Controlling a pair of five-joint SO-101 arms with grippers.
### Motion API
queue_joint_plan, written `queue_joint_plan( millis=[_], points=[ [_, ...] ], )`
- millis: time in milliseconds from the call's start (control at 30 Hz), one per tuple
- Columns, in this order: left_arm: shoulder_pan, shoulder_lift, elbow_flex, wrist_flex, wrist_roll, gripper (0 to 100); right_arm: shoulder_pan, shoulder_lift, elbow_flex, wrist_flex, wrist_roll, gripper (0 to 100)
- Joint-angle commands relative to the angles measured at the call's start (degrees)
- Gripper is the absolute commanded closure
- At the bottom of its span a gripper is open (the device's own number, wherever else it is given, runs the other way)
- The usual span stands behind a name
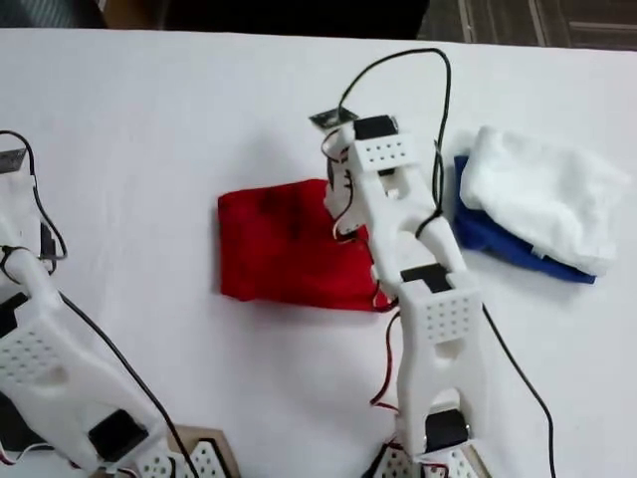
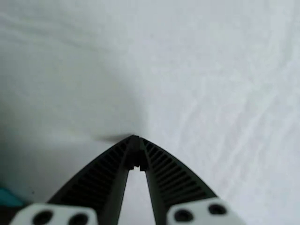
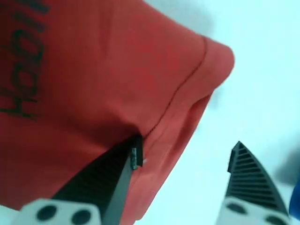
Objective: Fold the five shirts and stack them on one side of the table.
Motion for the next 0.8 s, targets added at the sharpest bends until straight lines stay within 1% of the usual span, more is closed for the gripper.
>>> queue_joint_plan(
  millis=[0,267,767],
  points=[
    [0.4,-2.5,-2.4,-0.7,0.5,97,0.3,-0.8,-0.4,-1.8,-0.5,69.9],
    [0.3,-2.5,-2.4,-0.7,0.5,97,-2.0,7.8,-0.8,-3.0,-0.5,69.9],
    [0.4,-2.6,-2.4,-0.6,0.6,97,-2.2,8.8,-0.4,-2.0,-0.6,70.2]
  ],
)
